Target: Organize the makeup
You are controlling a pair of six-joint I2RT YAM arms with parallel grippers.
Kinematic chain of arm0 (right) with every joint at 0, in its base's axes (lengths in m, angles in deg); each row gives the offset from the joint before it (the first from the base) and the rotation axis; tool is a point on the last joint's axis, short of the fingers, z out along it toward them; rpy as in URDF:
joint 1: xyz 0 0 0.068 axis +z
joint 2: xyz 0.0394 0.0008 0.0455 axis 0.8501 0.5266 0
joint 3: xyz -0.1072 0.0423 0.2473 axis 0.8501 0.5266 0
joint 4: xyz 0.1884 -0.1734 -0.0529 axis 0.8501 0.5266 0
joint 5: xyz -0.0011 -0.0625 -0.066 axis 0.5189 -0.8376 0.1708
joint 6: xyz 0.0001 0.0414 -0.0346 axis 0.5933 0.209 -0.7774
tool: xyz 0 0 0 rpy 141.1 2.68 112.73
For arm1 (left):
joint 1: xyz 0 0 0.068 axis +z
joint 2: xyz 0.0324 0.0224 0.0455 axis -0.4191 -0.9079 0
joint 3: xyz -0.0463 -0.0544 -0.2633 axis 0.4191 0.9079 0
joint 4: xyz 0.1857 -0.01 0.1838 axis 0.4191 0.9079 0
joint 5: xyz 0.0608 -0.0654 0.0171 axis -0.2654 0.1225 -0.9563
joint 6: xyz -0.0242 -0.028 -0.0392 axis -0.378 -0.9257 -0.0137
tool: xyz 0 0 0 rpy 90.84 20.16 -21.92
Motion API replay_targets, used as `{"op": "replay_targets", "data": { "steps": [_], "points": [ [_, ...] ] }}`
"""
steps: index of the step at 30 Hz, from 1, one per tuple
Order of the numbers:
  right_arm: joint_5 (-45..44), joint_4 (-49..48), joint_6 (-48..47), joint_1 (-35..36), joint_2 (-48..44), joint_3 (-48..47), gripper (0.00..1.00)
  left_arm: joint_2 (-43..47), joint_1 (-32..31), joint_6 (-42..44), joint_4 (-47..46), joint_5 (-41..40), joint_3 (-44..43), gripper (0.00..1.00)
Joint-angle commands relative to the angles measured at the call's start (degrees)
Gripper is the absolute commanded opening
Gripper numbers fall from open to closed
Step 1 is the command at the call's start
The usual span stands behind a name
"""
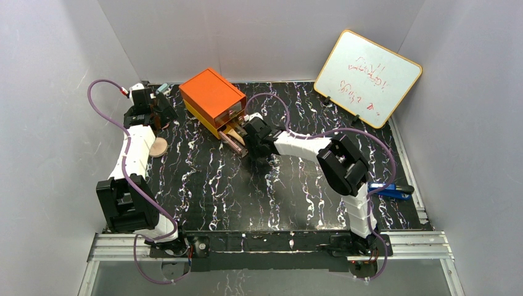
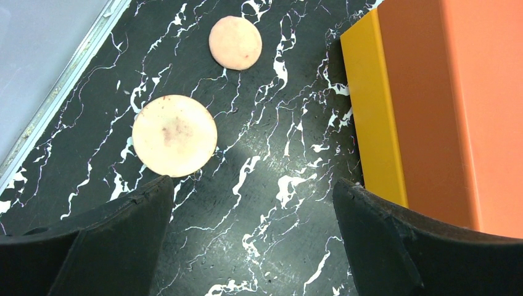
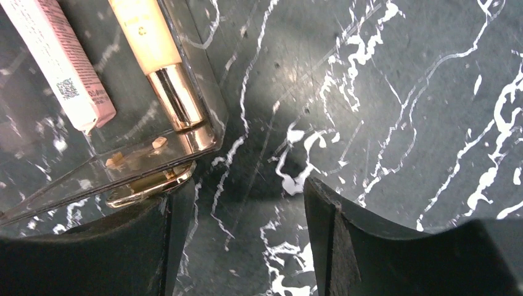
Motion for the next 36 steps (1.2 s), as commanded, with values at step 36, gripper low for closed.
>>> {"op": "replay_targets", "data": {
  "steps": [36],
  "points": [
    [0.28, -14.57, 19.87, -0.39, 14.62, -16.92, 0.74, 1.35, 1.4, 0.58, -0.07, 0.84, 0.64, 0.98]
  ]
}}
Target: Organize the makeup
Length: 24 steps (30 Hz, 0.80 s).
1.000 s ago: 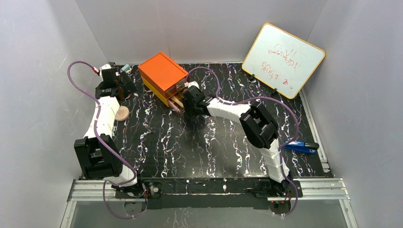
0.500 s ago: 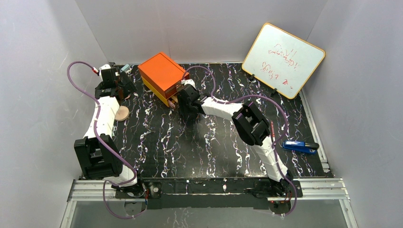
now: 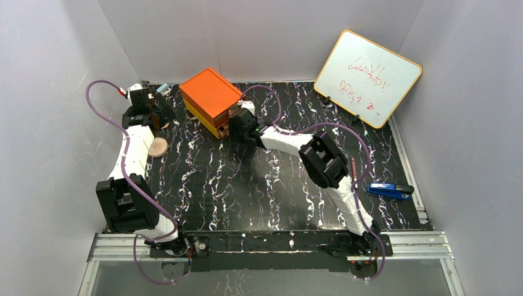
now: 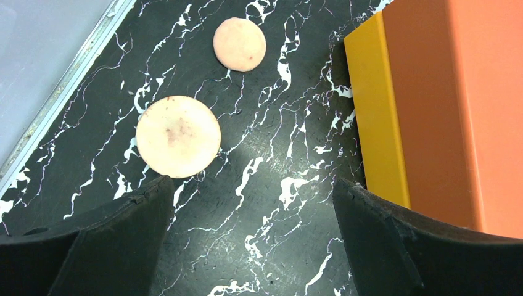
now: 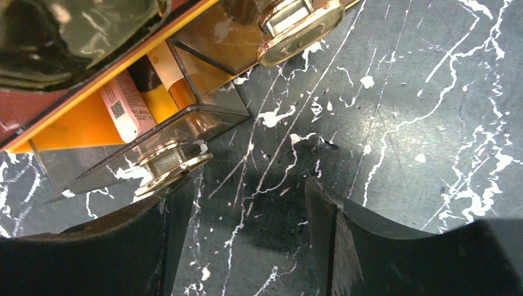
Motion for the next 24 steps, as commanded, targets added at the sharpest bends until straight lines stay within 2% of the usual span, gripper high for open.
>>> {"op": "replay_targets", "data": {
  "steps": [1, 8, 13, 18, 24],
  "points": [
    [-0.46, -5.0, 7.03, -0.22, 0.91, 0.05, 0.74, 1.35, 0.5, 0.49, -0.11, 0.34, 0.64, 0.99],
    [-0.21, -9.88, 19.62, -0.28, 1.35, 2.69, 0.76, 1.55, 0.59, 0.48, -0.12, 0.44, 0.82, 0.99],
    [2.18, -15.55, 24.3, -0.35, 2.07, 4.1, 0.77, 1.7, 0.68, 0.58, 0.0, 0.26, 0.89, 0.98],
    [2.29, -17.27, 25.2, -0.42, 2.43, 4.2, 0.77, 1.87, 0.76, 0.79, 0.2, 0.22, 0.82, 0.98],
    [-0.39, -19.15, 19.88, -2.76, -2.19, 11.64, 0.79, 2.22, 0.94, 0.93, 0.49, 0.29, 0.72, 0.98]
  ]
}}
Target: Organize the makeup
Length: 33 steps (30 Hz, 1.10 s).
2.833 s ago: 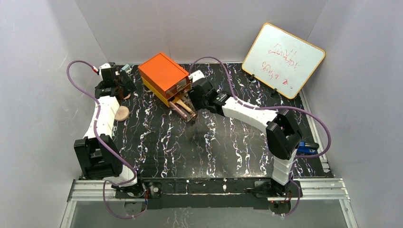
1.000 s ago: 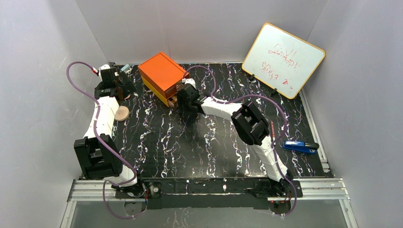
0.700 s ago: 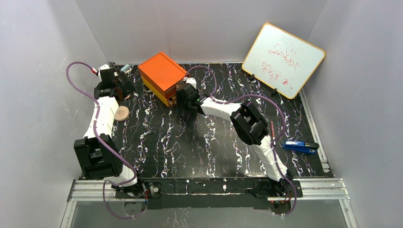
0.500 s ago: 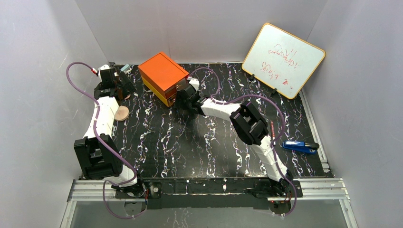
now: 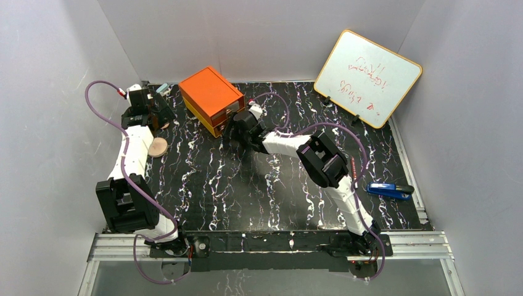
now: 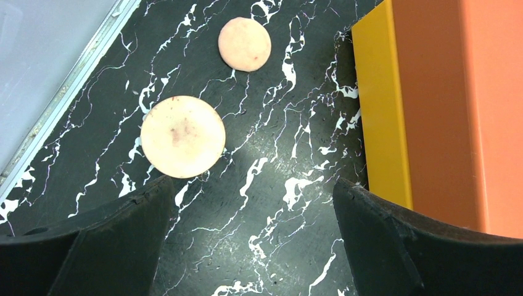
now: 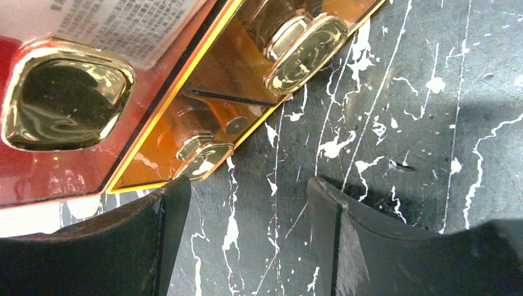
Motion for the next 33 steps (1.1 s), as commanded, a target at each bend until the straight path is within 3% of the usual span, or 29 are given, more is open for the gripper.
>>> {"op": "replay_targets", "data": {
  "steps": [1, 4, 9, 13, 15, 23, 33],
  "points": [
    [-2.07, -0.29, -4.8, -2.72, -3.21, 5.42, 0.8, 2.22, 0.46, 0.51, 0.46, 0.19, 0.65, 0.98],
    [-0.53, -2.72, -14.54, -4.3, -5.03, 8.42, 0.8, 2.2, 0.55, 0.56, 0.46, 0.36, 0.63, 0.98],
    [1.81, -10.88, -35.66, -4.78, -7.24, 13.14, 0.93, 2.2, 0.55, 0.32, 0.39, 0.74, 0.7, 0.98],
    [10.05, -16.77, -52.2, -4.86, -6.32, 14.35, 0.94, 2.03, 0.55, 0.29, 0.11, 1.19, 0.75, 0.99],
    [12.09, -19.3, -56.01, -5.03, -5.89, 15.03, 0.92, 1.98, 0.51, 0.29, 0.16, 1.12, 0.71, 0.98],
    [15.75, -23.21, -58.21, -5.77, -3.65, 13.19, 0.85, 1.18, 0.54, 0.08, -0.19, 1.46, 0.63, 0.98],
    [10.48, -31.23, -58.87, -5.76, 0.16, 11.34, 0.81, 0.2, 0.55, -0.15, -0.6, 1.54, 1.23, 0.98]
  ]
}}
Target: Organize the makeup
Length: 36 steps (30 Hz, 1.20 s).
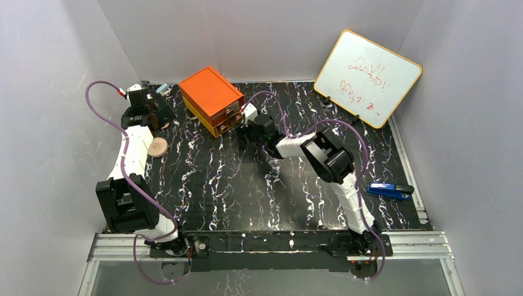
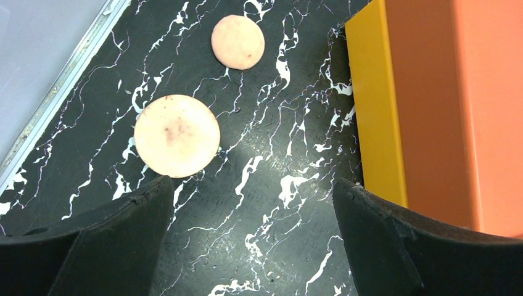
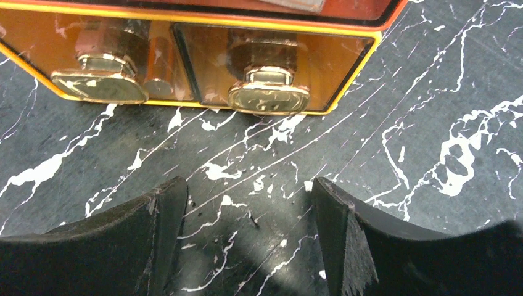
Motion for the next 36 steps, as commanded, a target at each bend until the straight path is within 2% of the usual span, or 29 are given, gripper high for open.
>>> {"op": "replay_targets", "data": {
  "steps": [1, 8, 16, 23, 36],
  "points": [
    [-2.18, -6.63, -1.59, -0.33, 2.18, -3.92, 0.81, 0.12, 0.27, -0.1, -0.98, 0.06, 1.76, 0.98],
    [-1.88, -9.09, -1.95, -0.44, 2.91, -5.36, 0.81, -5.18, 0.26, 1.62, 0.45, -2.21, 0.35, 0.98],
    [-0.63, -12.23, -1.31, -0.61, 2.22, -4.82, 0.78, -14.05, 0.74, 6.24, 6.57, -6.99, -10.62, 0.99],
    [1.43, -15.18, -0.1, -1.11, 0.38, -3.05, 0.75, -23.01, 1.31, 8.16, 7.53, -8.08, -16.79, 0.98],
    [5.37, -13.62, 0.74, -1.84, 4.7, -10.78, 0.7, -31.37, 1.32, 8.77, 8.4, -7.33, -19.12, 0.98]
  ]
}}
